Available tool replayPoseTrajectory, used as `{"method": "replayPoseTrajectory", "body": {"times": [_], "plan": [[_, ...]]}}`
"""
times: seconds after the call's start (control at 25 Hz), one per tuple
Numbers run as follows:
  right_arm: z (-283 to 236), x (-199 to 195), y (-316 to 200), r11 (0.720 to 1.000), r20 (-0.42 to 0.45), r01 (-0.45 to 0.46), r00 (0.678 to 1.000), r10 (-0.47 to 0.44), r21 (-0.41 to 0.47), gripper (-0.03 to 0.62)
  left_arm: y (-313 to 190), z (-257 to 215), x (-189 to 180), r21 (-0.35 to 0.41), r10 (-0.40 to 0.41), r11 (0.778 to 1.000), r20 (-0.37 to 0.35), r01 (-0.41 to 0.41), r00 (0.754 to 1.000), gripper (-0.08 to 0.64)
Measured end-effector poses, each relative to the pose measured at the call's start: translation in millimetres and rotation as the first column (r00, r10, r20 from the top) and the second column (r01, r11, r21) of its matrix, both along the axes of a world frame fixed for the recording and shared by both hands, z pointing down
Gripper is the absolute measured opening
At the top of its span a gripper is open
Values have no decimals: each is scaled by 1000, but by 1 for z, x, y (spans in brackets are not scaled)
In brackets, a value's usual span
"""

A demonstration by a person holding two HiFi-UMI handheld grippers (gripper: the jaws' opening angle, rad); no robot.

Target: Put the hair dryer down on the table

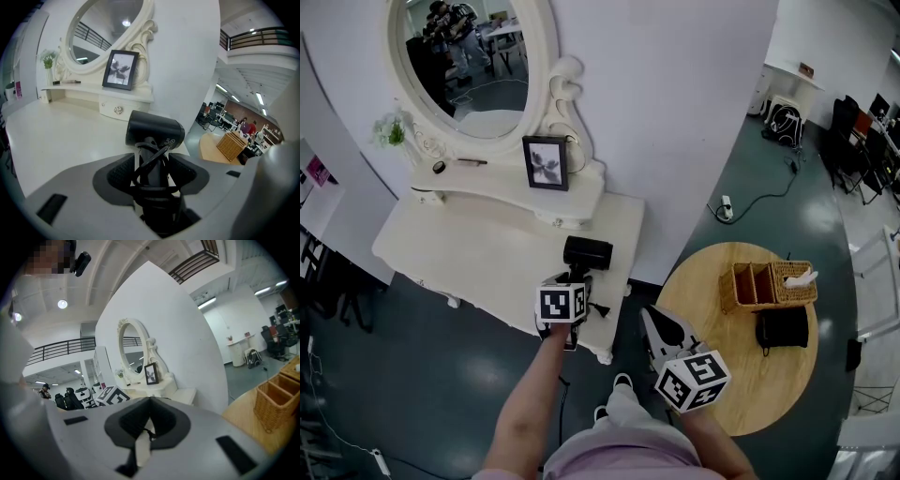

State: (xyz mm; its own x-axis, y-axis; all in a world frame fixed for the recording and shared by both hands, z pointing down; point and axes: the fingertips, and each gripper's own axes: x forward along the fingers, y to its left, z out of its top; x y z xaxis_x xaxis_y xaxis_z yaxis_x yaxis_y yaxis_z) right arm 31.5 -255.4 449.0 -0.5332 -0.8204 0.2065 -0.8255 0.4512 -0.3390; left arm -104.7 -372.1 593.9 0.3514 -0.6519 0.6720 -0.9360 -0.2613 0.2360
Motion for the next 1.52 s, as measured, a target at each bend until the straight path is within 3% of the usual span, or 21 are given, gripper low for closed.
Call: {"method": "replayPoseTrajectory", "body": {"times": [0.64,1.12,1.52], "plan": [[-1,-4,8,1000,-2,6,1000,-6,0,3,0,2,-3,-36,-18,999,-13,18,1000,240],[-3,-21,13,999,4,43,999,-43,0,3,21,-39,-30,115,-52,992,-42,56,998,235],[-7,-35,22,998,20,68,998,-68,2,3,54,-78,-54,243,-96,964,-72,111,993,142]]}}
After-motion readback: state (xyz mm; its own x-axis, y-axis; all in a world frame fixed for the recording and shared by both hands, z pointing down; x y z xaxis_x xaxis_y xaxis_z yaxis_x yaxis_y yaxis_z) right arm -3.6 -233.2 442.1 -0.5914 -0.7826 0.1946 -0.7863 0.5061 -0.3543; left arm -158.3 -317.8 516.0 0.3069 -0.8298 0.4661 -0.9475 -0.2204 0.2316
